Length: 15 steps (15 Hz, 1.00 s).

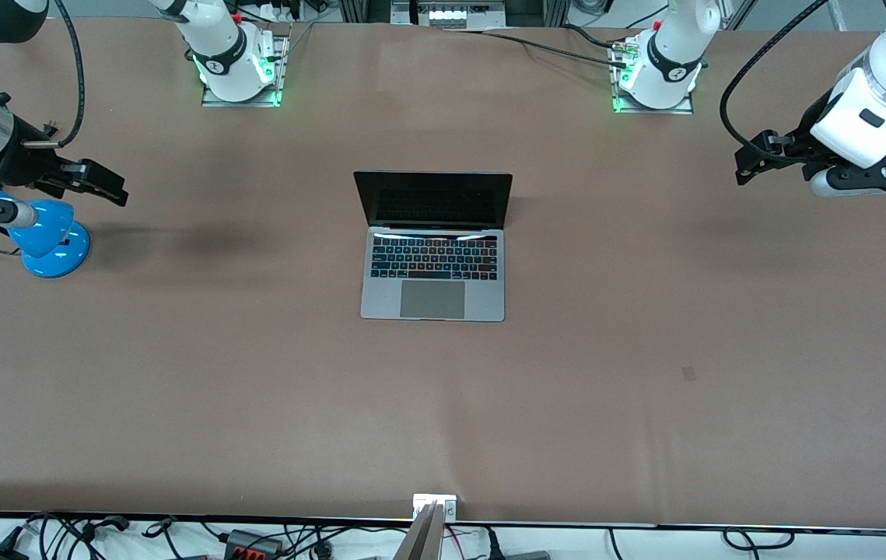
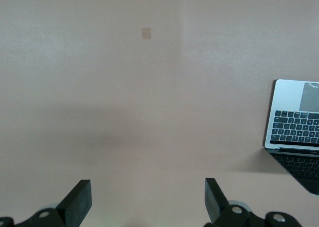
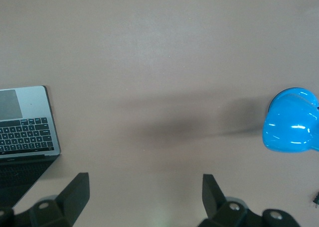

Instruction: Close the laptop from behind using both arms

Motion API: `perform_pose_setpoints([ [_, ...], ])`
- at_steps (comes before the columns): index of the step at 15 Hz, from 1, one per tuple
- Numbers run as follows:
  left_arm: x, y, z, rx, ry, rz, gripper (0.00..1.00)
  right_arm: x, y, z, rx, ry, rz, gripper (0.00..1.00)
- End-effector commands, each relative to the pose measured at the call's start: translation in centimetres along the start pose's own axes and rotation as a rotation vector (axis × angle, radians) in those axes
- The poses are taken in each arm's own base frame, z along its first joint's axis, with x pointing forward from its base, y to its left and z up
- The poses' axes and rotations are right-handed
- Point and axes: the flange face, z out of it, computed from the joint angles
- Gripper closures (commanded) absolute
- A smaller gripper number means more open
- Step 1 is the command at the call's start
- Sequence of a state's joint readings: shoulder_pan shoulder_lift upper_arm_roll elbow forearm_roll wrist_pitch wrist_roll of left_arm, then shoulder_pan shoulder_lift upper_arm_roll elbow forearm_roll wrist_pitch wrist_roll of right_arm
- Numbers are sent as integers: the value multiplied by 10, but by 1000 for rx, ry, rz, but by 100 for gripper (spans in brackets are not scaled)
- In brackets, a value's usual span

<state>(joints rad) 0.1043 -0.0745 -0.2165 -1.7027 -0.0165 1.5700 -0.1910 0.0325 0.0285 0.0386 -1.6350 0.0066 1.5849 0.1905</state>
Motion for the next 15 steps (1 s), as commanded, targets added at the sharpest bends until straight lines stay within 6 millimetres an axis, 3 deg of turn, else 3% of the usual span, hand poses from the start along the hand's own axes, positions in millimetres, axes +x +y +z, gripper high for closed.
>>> perform_pose_setpoints([
  [1, 0, -2, -6, 21, 2, 2, 0, -2, 0, -4, 17, 0, -3, 0],
  [15, 0, -3, -6, 20, 2, 0, 0, -3, 5, -4, 12, -11, -5, 0],
])
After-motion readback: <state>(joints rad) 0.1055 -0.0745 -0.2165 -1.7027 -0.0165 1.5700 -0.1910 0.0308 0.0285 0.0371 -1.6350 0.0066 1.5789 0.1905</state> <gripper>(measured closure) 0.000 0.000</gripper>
